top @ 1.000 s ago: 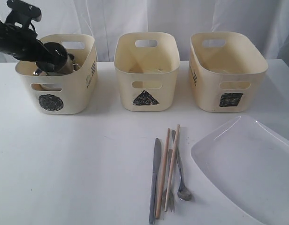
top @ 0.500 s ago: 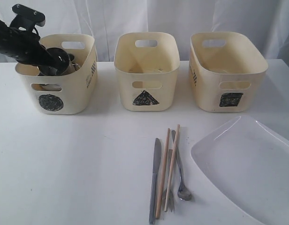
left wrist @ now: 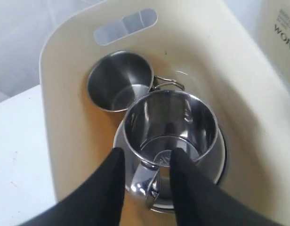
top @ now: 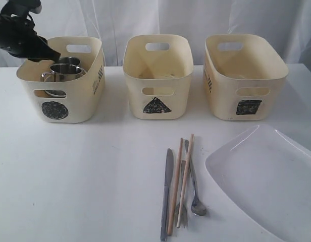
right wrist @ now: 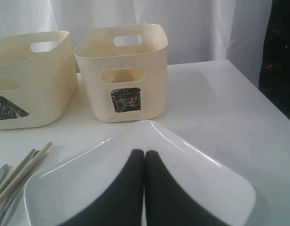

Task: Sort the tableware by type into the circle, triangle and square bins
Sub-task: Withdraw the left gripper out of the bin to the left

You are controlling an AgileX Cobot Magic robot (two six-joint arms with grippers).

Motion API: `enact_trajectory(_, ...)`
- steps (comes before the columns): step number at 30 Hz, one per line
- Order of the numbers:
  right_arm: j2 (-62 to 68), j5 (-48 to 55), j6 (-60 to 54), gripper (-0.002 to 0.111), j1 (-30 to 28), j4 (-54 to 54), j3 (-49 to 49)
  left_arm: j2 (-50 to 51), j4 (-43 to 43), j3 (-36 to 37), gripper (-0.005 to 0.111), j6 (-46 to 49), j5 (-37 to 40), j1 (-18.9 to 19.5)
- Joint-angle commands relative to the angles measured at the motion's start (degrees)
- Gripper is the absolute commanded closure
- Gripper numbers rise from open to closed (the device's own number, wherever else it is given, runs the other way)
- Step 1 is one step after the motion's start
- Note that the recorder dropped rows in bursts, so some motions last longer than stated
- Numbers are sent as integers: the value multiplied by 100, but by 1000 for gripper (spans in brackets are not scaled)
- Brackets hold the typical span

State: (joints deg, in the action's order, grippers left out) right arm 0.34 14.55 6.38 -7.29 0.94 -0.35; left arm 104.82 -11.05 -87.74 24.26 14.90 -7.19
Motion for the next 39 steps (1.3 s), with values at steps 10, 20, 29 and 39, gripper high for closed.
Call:
enact_trajectory(10,-34,-48,-11,108,42,-47,35,-2578,-73,1671,70,-507,254,-19)
enact_trajectory(20,-34,-48,-11,108,42,-47,35,-5308,-73,3826,70,-1102,-211,-40)
enact_trajectory(29,-34,-48,-11,108,42,-47,35,-7889,-59,5671,70,-1828,-136,-40)
enact_trajectory(39,-34,-48,-11,108,42,-47,35,-9351,-59,6088,70,-1804,720,-40)
